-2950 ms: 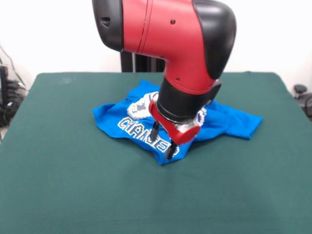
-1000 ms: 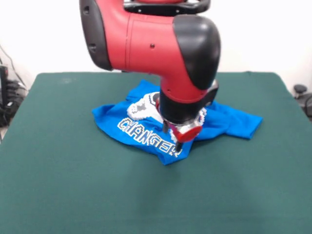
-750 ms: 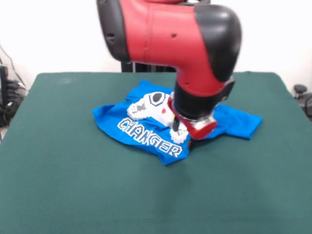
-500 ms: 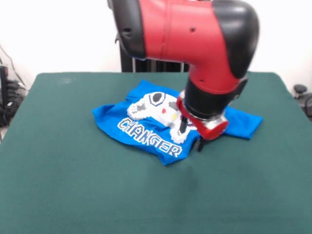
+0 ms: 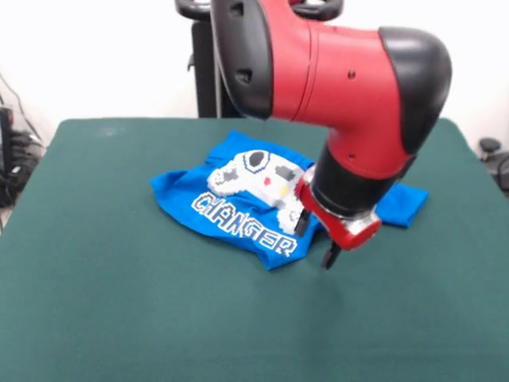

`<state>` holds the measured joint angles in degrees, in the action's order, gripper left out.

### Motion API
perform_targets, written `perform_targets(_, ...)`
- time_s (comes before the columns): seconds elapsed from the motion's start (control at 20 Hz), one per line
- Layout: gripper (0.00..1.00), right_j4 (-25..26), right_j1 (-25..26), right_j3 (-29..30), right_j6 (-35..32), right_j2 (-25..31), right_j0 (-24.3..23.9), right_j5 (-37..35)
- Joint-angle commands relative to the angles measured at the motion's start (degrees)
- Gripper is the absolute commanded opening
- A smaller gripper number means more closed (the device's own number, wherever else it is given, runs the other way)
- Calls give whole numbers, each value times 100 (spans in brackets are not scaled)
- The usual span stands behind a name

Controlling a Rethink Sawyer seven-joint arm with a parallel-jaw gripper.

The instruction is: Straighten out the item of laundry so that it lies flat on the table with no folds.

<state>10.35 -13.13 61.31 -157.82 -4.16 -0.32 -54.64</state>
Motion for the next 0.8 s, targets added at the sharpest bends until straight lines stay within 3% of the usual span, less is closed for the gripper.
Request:
perform_targets(0.05,100,286,642,-82,-746,-236,345,64)
perform_targets(0.6,100,231,1250,-541,-792,-698,666,-114)
perform_targets(0.65,0,159,1295,-571,-742,-751,687,-125)
perform_targets(0.8,0,42,1257,-479,-850,-692,635,52)
